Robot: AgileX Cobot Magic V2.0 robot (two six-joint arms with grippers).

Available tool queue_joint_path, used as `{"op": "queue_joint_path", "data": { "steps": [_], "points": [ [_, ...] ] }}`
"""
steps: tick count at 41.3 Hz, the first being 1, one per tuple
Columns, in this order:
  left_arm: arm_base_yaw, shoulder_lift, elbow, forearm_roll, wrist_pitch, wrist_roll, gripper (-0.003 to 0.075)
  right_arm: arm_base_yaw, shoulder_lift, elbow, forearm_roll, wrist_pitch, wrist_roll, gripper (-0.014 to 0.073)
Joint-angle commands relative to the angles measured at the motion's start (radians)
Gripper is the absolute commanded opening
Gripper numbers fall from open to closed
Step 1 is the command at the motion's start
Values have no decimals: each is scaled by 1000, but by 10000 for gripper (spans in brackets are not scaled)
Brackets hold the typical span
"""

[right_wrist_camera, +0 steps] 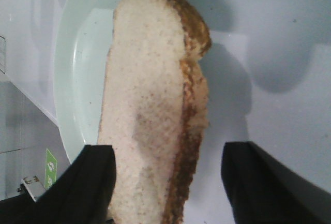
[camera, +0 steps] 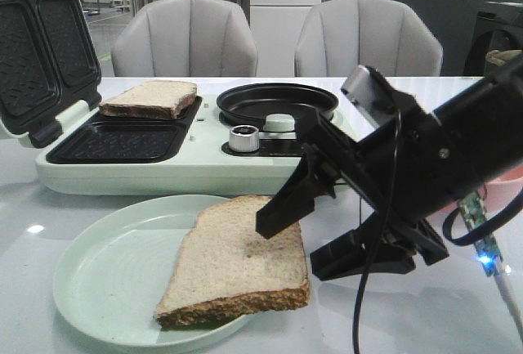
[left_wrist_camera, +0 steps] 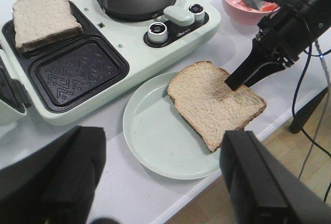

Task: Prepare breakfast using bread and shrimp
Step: 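Reach the right gripper to the remaining bread slice and grasp its edge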

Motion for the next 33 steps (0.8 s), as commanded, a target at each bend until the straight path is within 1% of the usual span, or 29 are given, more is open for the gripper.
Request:
{"op": "queue_joint_path", "data": {
  "steps": [1,10,13,15,20,23,28,33],
  "points": [
    [-6,-1,-28,-20,-78,-3,521,-2,-17,-19,84,88,-64,547],
    [-6,-1,-28,-20,-78,-3,521,-2,30,-19,142,157,-118,546],
    [-6,-1,-28,-20,-78,-3,521,-2,38,-19,147,169,-121,526],
    [-6,-1,-28,-20,-78,-3,521,-2,38,-19,147,170,-121,480],
    [-6,-1,-28,-20,-78,-3,521,-2,38,-19,152,153,-121,315],
    [-6,-1,-28,-20,-78,-3,521,-2,38,-19,152,135,-121,245],
    [-6,-1,-28,-20,-78,-3,521,-2,38,-19,152,125,-129,153],
    [-6,-1,-28,-20,-78,-3,521,-2,38,-19,152,125,-133,99]
  ]
}}
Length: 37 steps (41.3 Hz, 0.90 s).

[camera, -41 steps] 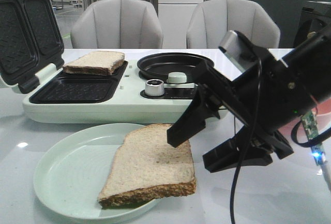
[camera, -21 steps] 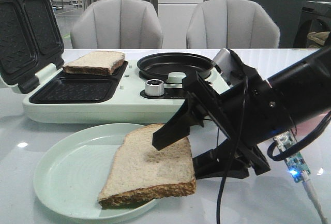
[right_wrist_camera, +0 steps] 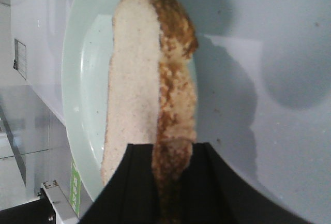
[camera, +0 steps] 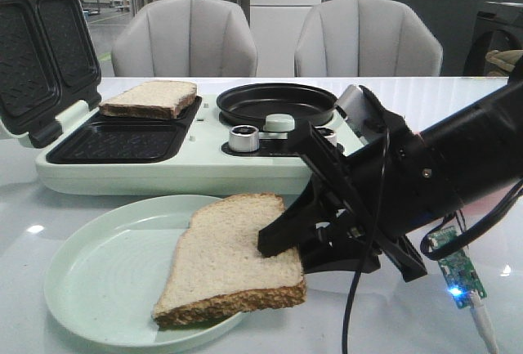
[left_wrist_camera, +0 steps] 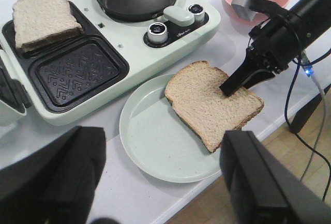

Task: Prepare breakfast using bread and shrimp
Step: 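Reach the right gripper to the remaining bread slice and grasp its edge, then carry the bread slice over and lower it onto the sandwich maker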

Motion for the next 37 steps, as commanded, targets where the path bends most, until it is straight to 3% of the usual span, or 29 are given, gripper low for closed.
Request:
{"op": "queue_joint_path", "data": {
  "steps": [1,16,37],
  "points": [
    [-6,-1,-28,-20,-78,-3,521,-2,-40,-19,27,59,-23,94],
    [-6,-1,-28,-20,-78,-3,521,-2,-94,-19,19,92,-68,94],
    [-6,-1,-28,-20,-78,-3,521,-2,-340,-30,-14,97,-68,94]
  ]
}}
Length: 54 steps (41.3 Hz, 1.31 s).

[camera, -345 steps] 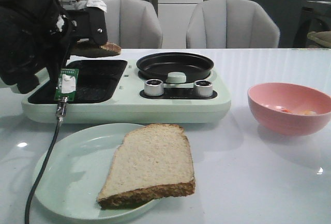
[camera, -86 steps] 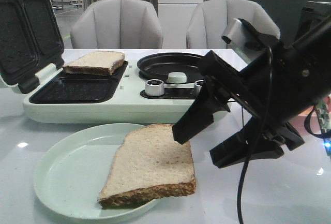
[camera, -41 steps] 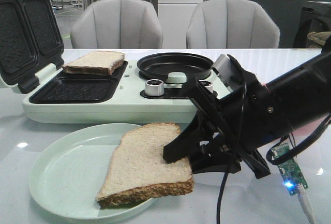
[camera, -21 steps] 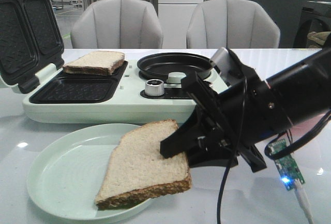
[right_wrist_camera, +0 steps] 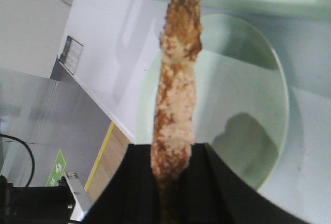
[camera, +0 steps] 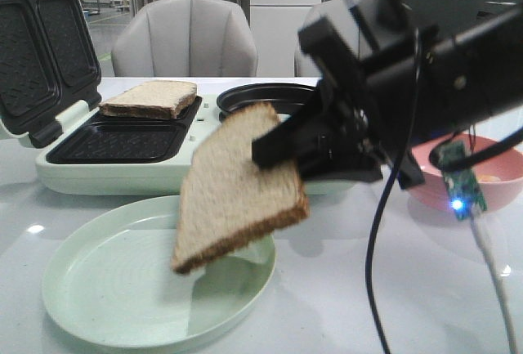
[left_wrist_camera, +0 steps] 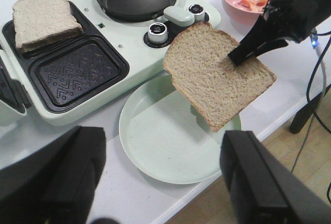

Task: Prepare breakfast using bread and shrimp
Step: 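Carry the bread slice over and lower it onto the sandwich maker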

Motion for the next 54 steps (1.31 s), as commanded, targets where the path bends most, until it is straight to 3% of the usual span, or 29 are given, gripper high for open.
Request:
{"op": "queue_joint_path", "data": {
  "steps": [1,14,37,54],
  "points": [
    [-6,-1,-28,-20,-78,-3,521,-2,-91,-38,37,77,-16,94],
    [-6,-1,-28,-20,-80,-3,521,40,-54,-234,77,28,33,94],
    [-6,-1,-28,-20,-80,-3,521,160,324,-745,90,-92,190,94],
    [-6,-1,-28,-20,-81,-3,521,194,491,-926,86,-146,256,94]
  ]
}}
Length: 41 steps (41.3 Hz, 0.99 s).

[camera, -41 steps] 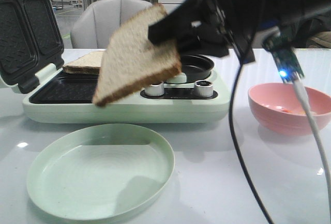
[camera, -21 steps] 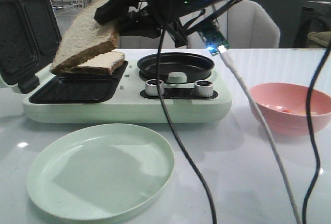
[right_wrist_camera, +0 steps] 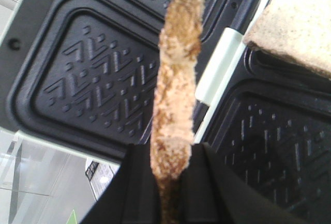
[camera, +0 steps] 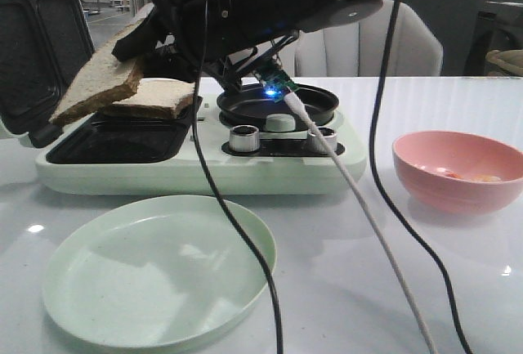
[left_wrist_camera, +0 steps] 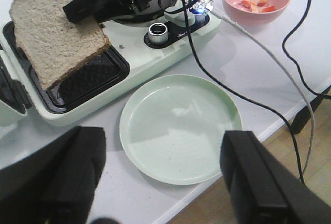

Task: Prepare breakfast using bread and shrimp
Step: 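Carry the bread slice over and lower it onto the sandwich maker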

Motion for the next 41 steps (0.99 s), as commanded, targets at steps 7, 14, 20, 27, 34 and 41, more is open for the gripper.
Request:
{"op": "queue_joint_path", "data": {
  "steps": [7,14,20,27,34,41],
  "points": [
    [-6,-1,-28,-20,-79,-3,521,5,-11,-80,42,-8,17,97],
    [-6,-1,-28,-20,-79,-3,521,7,13,-80,40,-6,31,97],
    [-6,-1,-28,-20,-79,-3,521,9,16,-80,27,-19,34,115],
    [-6,-1,-28,-20,-79,-3,521,9,16,-80,20,-24,34,268],
    [-6,-1,-28,-20,-79,-3,521,9,16,-80,15,-37,34,416],
    [-6,-1,-28,-20,-79,-3,521,9,16,-80,-1,-45,34,479]
  ]
}}
